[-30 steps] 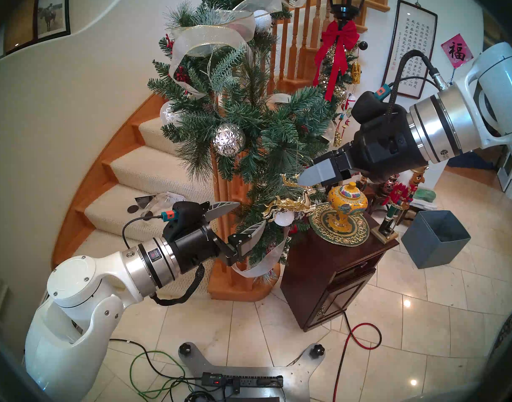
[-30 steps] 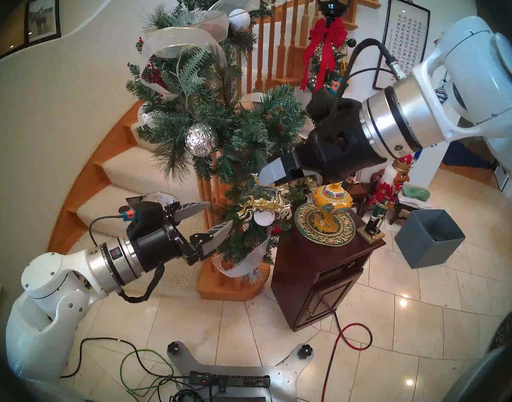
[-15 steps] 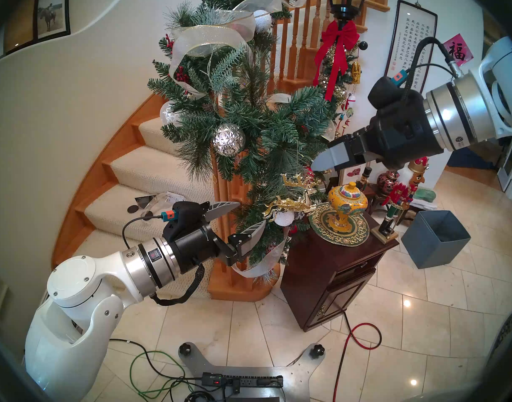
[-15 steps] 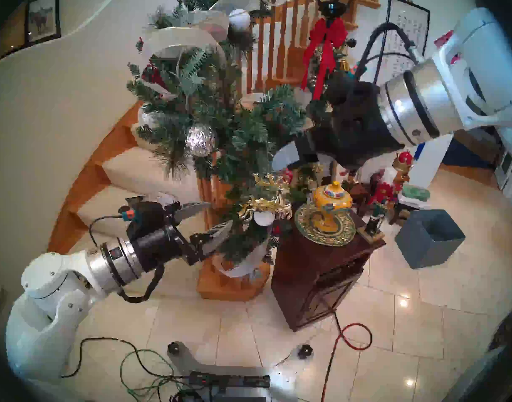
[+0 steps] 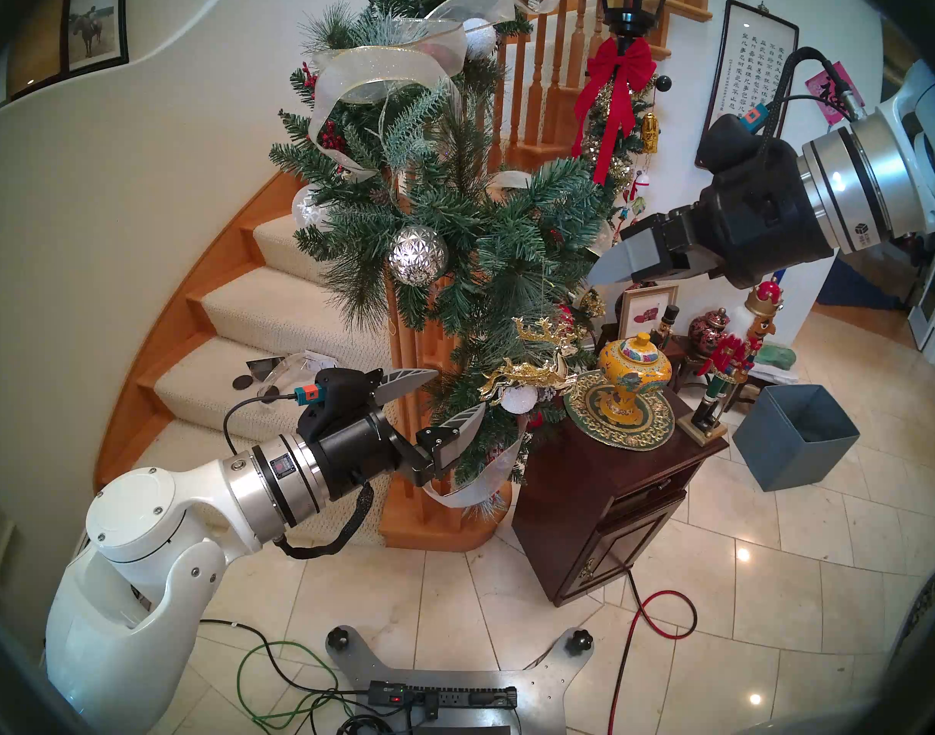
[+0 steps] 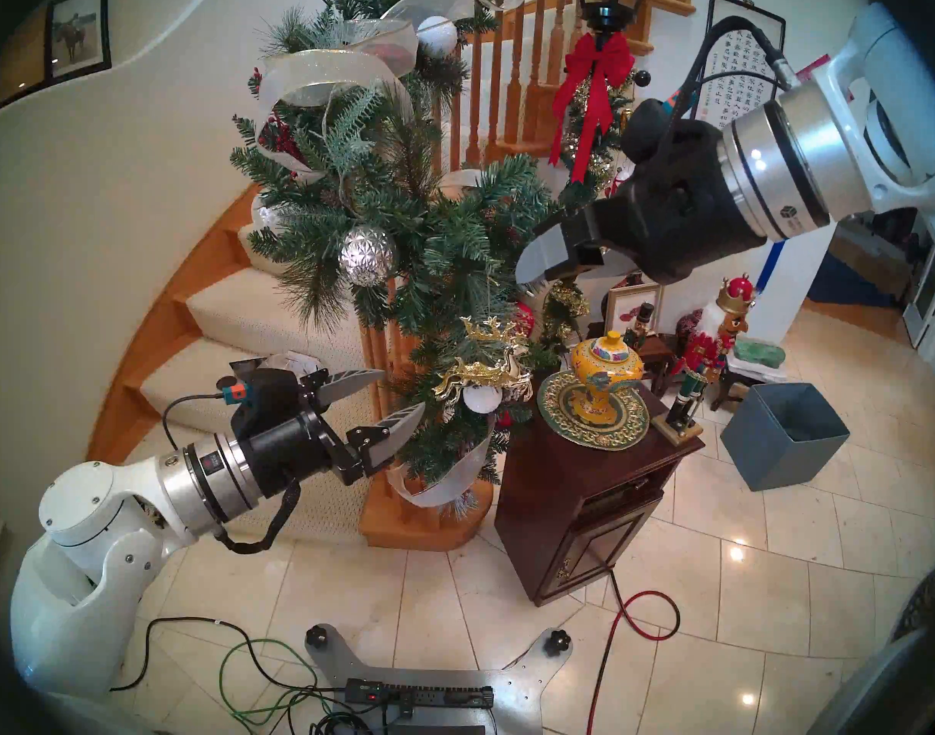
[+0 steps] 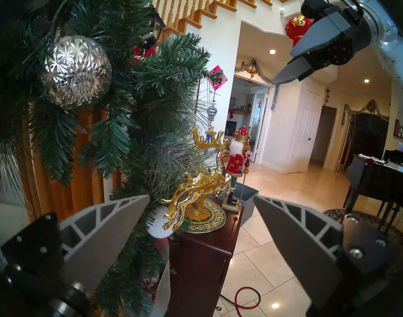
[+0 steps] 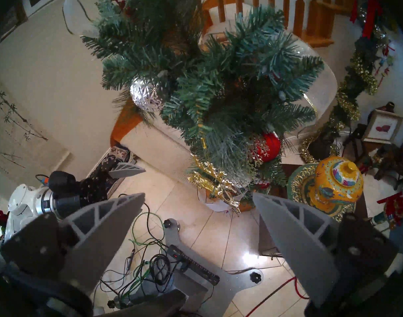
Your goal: Hang the ornament onto the Christmas-tree-style decoration
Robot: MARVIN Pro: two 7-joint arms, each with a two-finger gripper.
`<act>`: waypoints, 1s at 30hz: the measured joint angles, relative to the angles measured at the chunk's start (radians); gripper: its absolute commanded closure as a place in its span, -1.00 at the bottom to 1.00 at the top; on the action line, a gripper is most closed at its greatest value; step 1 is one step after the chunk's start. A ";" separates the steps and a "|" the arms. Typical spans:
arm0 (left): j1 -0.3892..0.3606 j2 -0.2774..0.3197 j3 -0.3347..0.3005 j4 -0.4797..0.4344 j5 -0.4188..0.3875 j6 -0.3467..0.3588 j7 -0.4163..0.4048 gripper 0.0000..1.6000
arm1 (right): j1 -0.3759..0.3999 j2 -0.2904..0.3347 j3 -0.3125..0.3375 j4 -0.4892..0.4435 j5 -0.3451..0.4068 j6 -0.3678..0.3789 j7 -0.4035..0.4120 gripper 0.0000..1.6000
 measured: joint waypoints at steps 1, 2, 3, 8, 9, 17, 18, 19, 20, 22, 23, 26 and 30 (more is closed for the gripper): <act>0.000 0.000 0.000 0.000 0.000 0.000 0.000 -1.00 | 0.001 0.000 0.002 0.006 0.006 0.000 0.000 -1.00; 0.000 0.000 0.000 0.000 0.000 0.000 0.000 -1.00 | 0.001 0.001 0.004 0.009 0.009 0.000 0.000 -1.00; 0.000 0.000 0.000 0.000 0.000 0.000 0.000 -1.00 | 0.002 0.001 0.006 0.016 0.014 0.000 0.000 -1.00; 0.000 0.000 0.000 0.000 0.000 0.000 0.000 -1.00 | 0.006 0.002 0.016 0.048 0.030 0.000 -0.001 -1.00; 0.000 0.000 0.000 0.000 0.000 0.000 0.000 -1.00 | 0.007 0.003 0.018 0.053 0.032 0.000 -0.001 -1.00; 0.000 0.000 0.000 0.001 0.000 0.000 0.000 -1.00 | 0.007 0.005 0.021 0.105 0.033 0.000 -0.003 -1.00; 0.000 0.000 0.000 0.001 0.000 0.000 0.000 -1.00 | 0.007 0.005 0.020 0.108 0.033 0.000 -0.004 -1.00; 0.000 0.000 0.000 0.001 0.000 0.000 0.000 -1.00 | 0.007 0.006 0.019 0.113 0.033 0.000 -0.004 -1.00; 0.000 0.000 0.000 0.001 0.000 0.000 0.000 -1.00 | 0.006 0.006 0.019 0.118 0.033 0.000 -0.004 -1.00; 0.000 0.000 0.000 0.001 0.000 0.000 0.000 -1.00 | 0.006 0.006 0.018 0.126 0.032 0.000 -0.004 -1.00; 0.000 0.000 0.000 0.001 0.000 0.000 0.000 -1.00 | 0.005 0.006 0.017 0.132 0.031 0.000 -0.004 -1.00; 0.000 0.000 0.000 0.001 0.000 0.000 0.000 -1.00 | 0.003 0.007 0.014 0.148 0.026 0.000 -0.004 -1.00; 0.000 0.000 0.000 0.001 0.000 0.000 0.000 -1.00 | -0.003 0.008 0.009 0.166 0.019 0.000 -0.004 -1.00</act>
